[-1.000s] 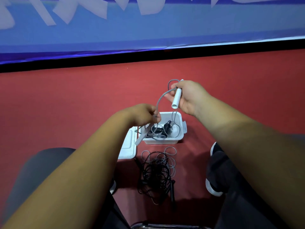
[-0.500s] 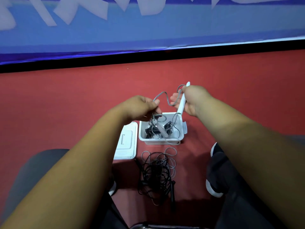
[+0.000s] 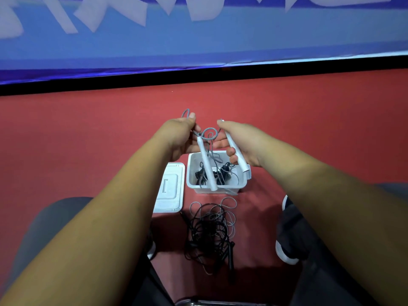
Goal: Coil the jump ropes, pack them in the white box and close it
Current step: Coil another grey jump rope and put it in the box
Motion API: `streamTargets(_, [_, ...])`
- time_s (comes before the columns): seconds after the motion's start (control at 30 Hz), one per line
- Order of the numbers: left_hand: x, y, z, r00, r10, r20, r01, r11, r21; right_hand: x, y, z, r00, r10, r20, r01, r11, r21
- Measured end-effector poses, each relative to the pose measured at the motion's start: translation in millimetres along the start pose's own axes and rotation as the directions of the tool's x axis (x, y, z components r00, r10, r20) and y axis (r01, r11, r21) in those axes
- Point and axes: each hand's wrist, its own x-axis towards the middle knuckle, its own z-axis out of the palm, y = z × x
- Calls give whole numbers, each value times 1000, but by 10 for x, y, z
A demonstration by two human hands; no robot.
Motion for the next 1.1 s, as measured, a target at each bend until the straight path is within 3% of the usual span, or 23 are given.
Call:
streamTargets(0.17, [-16,20,-16,1000,-5,6,5,1000,22,3,48,-13,985,-165,-50,159,981,-109])
streamTargets(0.33, [-17,15,-13,1000,0,-24,3,994,107,54,83,-37,988,-114,-102,77,948,-309])
streamTargets(0.43, [12,-5,-26,999,36,-41,-26,975,220,80,89,-40,983,-109,-149,61,954,-293])
streamTargets(0.57, [-13,49,-16,997,72,-16,-68,982,175,29,56,-47,995,-83,-59,73,986,-152])
streamTargets(0.73, [-94,137,2,993,36,115,-48,994,99,63,140,-65,975,-207,-76,187,959,-214])
streamTargets(0.93, [-125,189,-61,993,25,113,-30,999,41,16,96,-27,952,-277,-133,225,924,-309])
streamTargets(1.0, [-119,204,-74,997,21,68,-21,1000,8,41,92,-20,946,-280,-160,227,930,-288])
streamTargets(1.1, [-65,233,-97,986,38,-160,-43,999,-28,151,113,-62,940,-236,-247,168,949,-269])
